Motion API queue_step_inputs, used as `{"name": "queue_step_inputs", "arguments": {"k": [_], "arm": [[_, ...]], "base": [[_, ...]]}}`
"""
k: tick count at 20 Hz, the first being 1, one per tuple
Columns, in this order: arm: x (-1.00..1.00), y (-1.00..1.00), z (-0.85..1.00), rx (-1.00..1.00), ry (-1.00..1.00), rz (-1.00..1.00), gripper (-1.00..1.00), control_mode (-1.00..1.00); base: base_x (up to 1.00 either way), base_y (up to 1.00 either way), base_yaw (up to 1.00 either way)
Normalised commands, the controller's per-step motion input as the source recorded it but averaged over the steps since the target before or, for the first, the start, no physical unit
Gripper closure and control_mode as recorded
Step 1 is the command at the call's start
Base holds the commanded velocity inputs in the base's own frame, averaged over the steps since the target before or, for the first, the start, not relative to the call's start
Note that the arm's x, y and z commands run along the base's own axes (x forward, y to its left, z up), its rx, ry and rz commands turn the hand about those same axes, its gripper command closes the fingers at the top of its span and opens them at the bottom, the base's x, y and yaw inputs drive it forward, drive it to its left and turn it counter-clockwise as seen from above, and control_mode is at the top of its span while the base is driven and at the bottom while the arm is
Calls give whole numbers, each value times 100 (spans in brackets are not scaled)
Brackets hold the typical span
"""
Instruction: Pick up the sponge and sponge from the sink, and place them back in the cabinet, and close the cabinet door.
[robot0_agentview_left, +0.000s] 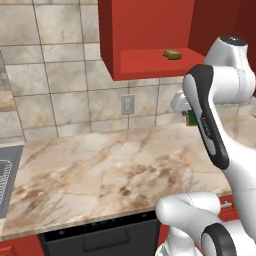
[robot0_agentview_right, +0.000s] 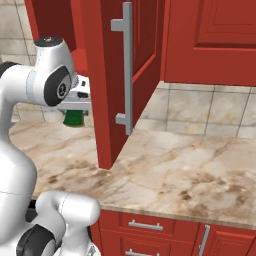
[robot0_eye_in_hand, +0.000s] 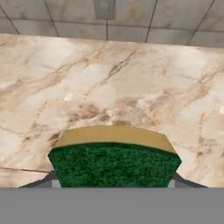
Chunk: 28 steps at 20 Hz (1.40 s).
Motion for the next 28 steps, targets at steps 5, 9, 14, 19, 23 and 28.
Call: {"name": "queue_step_inputs", "arguments": {"k": [5, 9, 14, 19, 23, 28], "arm": [[11, 0, 31, 0, -25, 0, 100, -100], [23, 0, 21, 0, -17, 0, 100, -100], [22, 0, 15, 0, -13, 0, 100, -100], [27, 2, 3, 0, -6, 0, 100, -100], [26, 1, 0, 0, -3, 0, 100, -100], [19, 0, 3, 0, -4, 0, 100, -100]], "base": [[0, 0, 0], [0, 0, 0], [0, 0, 0], [0, 0, 0], [0, 0, 0], [0, 0, 0]]}}
